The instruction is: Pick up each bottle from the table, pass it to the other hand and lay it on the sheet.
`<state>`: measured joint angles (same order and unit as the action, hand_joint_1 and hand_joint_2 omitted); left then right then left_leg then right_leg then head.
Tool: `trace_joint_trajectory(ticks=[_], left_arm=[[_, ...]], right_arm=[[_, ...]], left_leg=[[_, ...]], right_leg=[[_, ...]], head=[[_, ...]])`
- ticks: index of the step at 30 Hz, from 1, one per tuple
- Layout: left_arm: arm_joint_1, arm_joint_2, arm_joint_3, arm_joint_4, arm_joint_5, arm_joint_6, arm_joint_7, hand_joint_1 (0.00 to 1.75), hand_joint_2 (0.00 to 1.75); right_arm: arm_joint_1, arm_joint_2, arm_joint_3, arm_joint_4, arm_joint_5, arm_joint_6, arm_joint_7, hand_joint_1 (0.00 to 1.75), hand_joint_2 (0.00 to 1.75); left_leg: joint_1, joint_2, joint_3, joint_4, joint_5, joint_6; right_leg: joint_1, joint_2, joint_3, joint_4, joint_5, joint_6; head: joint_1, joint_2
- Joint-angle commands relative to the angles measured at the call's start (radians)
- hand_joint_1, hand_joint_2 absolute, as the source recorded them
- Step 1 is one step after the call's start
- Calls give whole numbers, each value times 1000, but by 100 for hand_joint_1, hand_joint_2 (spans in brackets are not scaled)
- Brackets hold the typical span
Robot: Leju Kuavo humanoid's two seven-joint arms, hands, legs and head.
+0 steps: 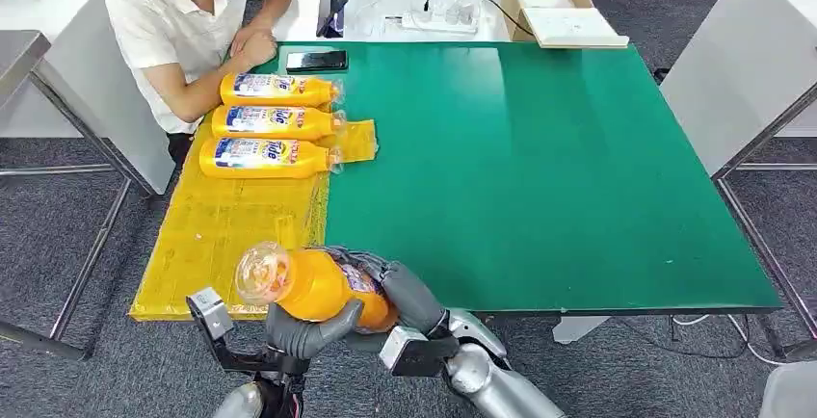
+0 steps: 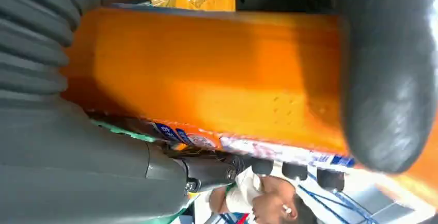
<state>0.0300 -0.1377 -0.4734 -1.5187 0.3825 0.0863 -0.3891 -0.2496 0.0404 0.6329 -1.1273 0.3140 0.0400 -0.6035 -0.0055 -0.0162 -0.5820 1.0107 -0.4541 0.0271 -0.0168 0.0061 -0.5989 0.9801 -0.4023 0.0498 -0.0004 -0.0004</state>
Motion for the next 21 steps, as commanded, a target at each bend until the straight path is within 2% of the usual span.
trace_joint_trajectory(ticks=[1, 5, 8, 11, 17, 18, 21], left_arm=[[-30, 5, 53, 56, -71, 136, -17, 175, 175], [-30, 5, 53, 56, -71, 136, -17, 175, 175], [-30, -3, 96, 62, -66, 189, -22, 175, 175], [-41, -27, 205, 89, 17, 257, -2, 175, 175], [-51, -35, 232, 108, 1, 317, -26, 175, 175], [-75, -20, 235, 162, -403, 610, -171, 175, 175], [-71, -18, 246, 157, -460, 612, -167, 175, 175]], right_arm=[[56, -40, 49, -94, 42, -67, -37, 0, 0], [56, -40, 49, -94, 42, -67, -37, 0, 0], [85, -61, 41, -138, 69, -104, -62, 0, 0], [146, -90, -8, -214, 105, -185, -75, 0, 0], [167, -94, -35, -237, 106, -205, -78, 0, 0], [216, -92, -134, -304, 122, -238, -95, 0, 0], [218, -94, -144, -308, 114, -239, -95, 0, 0]], left_leg=[[0, 0, 2, -1, 0, -1], [1, 2, 3, -1, -1, -2], [1, 2, 4, -1, -1, -3], [1, 0, 2, -1, 0, -1], [1, -1, 3, -1, -1, -2], [1, 0, 4, -1, -1, -2], [0, 0, 1, -1, 0, -1]], right_leg=[[0, -1, 2, -1, -1, -1], [1, 0, 3, -1, -1, -2], [2, 0, 3, -1, -1, -3], [1, -2, 2, -1, -1, -1], [1, -3, 4, -1, -1, -2], [1, -2, 4, -1, -1, -2], [0, -1, 1, 0, -1, -1]], head=[[0, 0], [0, 0], [0, 0], [0, 0], [0, 0], [1, 0], [0, 0]])
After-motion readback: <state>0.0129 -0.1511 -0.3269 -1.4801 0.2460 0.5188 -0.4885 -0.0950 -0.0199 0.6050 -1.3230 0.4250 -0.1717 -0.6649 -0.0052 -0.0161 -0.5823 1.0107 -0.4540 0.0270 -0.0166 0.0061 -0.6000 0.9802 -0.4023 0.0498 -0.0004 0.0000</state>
